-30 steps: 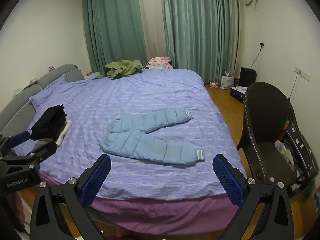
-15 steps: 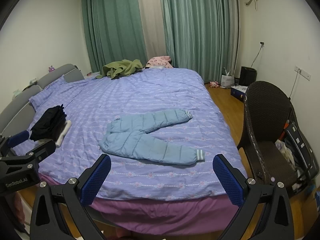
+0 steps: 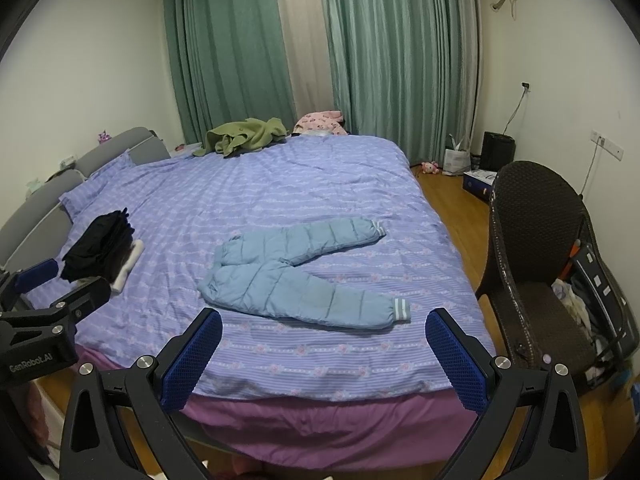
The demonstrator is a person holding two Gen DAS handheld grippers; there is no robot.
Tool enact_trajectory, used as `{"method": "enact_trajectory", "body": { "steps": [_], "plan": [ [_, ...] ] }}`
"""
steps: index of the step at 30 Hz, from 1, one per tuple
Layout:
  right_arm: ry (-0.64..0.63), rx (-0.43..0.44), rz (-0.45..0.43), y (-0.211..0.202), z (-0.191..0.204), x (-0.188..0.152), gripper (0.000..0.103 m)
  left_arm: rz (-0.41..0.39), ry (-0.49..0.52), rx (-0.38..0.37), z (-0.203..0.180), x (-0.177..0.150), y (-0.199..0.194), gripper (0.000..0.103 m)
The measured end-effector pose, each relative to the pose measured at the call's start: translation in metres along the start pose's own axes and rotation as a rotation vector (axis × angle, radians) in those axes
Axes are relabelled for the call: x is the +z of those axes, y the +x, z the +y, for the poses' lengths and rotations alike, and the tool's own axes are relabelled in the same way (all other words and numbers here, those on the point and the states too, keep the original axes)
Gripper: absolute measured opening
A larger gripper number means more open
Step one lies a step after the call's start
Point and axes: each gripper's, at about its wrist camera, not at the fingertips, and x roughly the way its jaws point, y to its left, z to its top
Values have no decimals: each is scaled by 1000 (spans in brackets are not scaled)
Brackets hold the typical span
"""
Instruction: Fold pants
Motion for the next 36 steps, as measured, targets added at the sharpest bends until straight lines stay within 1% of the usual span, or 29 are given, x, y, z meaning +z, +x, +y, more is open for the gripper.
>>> {"method": "enact_trajectory", "body": {
  "steps": [3,4,29,36],
  "plan": [
    [-3,1,2,-1,1,1,103,0,-1,0,-1,-1,0,103],
    [-3,4,3,7,2,-4,103,1,-1,0,-1,-1,0,103],
    [-2,10,15,10,5,-5,103,6,-5,0,0,-3,1,103],
    [5,7,27,18,10,-5,103,25,-3,-4,6,0,8,103]
  ]
}}
